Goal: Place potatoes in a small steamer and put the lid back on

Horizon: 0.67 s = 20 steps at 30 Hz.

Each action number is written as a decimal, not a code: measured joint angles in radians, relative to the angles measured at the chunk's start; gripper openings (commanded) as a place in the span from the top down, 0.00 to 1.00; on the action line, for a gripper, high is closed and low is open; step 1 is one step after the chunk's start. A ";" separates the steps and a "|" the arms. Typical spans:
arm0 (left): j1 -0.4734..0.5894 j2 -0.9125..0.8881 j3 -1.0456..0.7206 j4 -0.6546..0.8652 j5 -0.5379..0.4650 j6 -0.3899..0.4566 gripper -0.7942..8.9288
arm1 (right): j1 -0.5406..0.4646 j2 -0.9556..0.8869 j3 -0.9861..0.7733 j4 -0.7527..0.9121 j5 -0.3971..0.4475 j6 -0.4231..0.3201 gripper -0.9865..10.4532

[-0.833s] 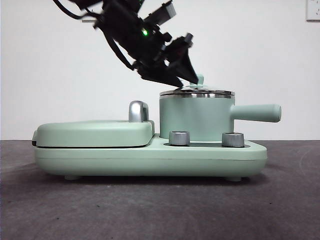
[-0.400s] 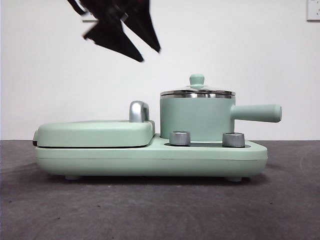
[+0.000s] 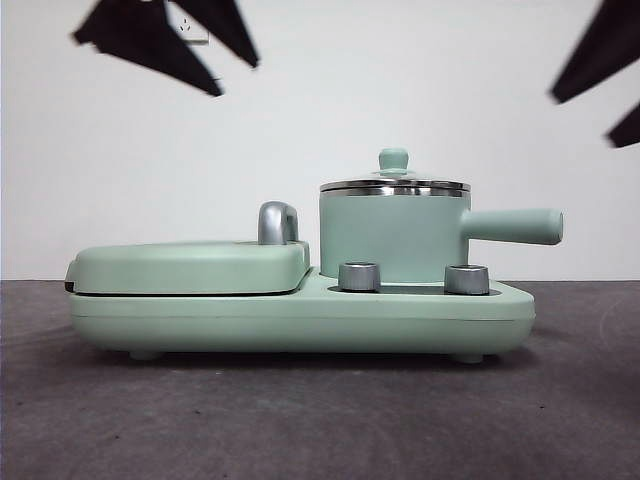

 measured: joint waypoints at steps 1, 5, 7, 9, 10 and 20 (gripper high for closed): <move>0.002 -0.029 -0.035 0.002 -0.001 -0.005 0.66 | 0.000 0.025 0.000 0.027 0.000 -0.003 0.63; 0.008 -0.167 -0.184 0.008 -0.004 -0.045 0.66 | 0.000 0.128 0.000 0.133 -0.034 -0.010 0.63; 0.008 -0.222 -0.235 0.008 -0.005 -0.060 0.66 | 0.001 0.163 0.001 0.167 -0.042 -0.011 0.63; 0.008 -0.280 -0.280 0.008 -0.006 -0.076 0.66 | 0.001 0.205 0.015 0.175 -0.043 -0.020 0.63; 0.008 -0.301 -0.294 0.008 -0.006 -0.083 0.66 | 0.001 0.222 0.023 0.175 -0.044 -0.026 0.63; 0.008 -0.351 -0.316 -0.011 -0.006 -0.102 0.91 | 0.001 0.267 0.074 0.216 -0.074 -0.053 0.90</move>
